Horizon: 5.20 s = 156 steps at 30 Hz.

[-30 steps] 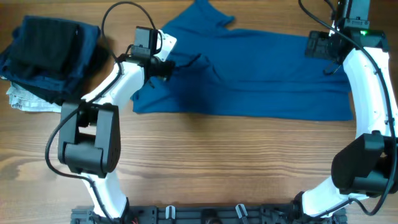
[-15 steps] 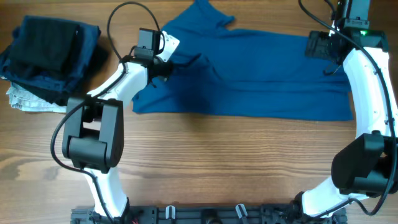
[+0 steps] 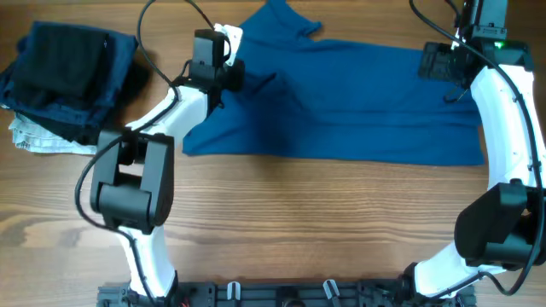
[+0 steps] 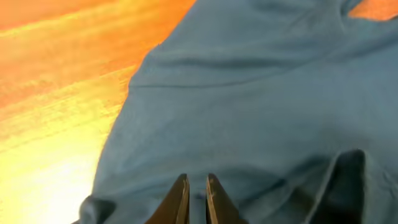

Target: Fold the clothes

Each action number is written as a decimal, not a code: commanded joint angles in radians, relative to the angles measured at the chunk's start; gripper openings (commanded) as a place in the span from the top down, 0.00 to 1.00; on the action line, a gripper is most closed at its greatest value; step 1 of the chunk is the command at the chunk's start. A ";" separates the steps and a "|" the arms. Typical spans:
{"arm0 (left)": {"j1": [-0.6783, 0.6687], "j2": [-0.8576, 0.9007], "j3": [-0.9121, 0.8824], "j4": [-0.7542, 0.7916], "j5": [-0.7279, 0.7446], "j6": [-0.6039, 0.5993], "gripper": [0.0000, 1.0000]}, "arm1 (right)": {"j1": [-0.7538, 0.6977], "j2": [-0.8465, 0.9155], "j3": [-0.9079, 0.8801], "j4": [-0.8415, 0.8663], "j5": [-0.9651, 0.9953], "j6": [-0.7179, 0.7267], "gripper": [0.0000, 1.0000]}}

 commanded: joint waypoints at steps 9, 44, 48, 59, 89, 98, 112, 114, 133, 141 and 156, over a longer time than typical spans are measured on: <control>-0.002 -0.145 0.031 -0.109 -0.058 -0.270 0.48 | 0.002 0.002 0.003 0.002 -0.011 0.011 0.01; -0.384 0.052 0.030 -0.330 0.066 -0.251 0.89 | 0.002 0.002 0.003 0.002 -0.011 0.011 0.00; -0.394 0.056 0.030 -0.292 0.071 -0.294 0.89 | 0.002 0.002 0.003 0.002 -0.011 0.011 0.01; -0.405 0.056 0.030 -0.195 0.092 -0.357 0.87 | 0.002 0.002 0.003 0.002 -0.011 0.011 0.00; -0.418 0.060 0.034 -0.138 0.017 -1.251 0.34 | 0.002 0.002 0.003 0.002 -0.011 0.011 0.00; -0.418 0.061 0.034 -0.143 -0.033 -1.250 0.72 | 0.002 0.002 0.003 0.002 -0.011 0.011 0.00; -0.424 0.068 0.034 -0.110 -0.040 -1.252 0.50 | 0.002 0.002 0.003 0.002 -0.011 0.011 0.01; -0.414 0.046 0.035 -0.085 -0.040 -1.251 0.42 | 0.002 0.002 0.003 0.002 -0.011 0.011 0.00; -0.436 0.023 0.032 -0.195 -0.063 -1.379 0.64 | 0.002 0.002 0.003 0.002 -0.011 0.011 0.01; -0.430 0.053 0.033 -0.174 -0.070 -1.378 0.74 | 0.002 0.002 0.003 0.002 -0.011 0.011 0.00; -0.430 0.055 0.032 -0.218 -0.127 -1.378 0.71 | 0.002 0.002 0.003 0.002 -0.011 0.011 0.00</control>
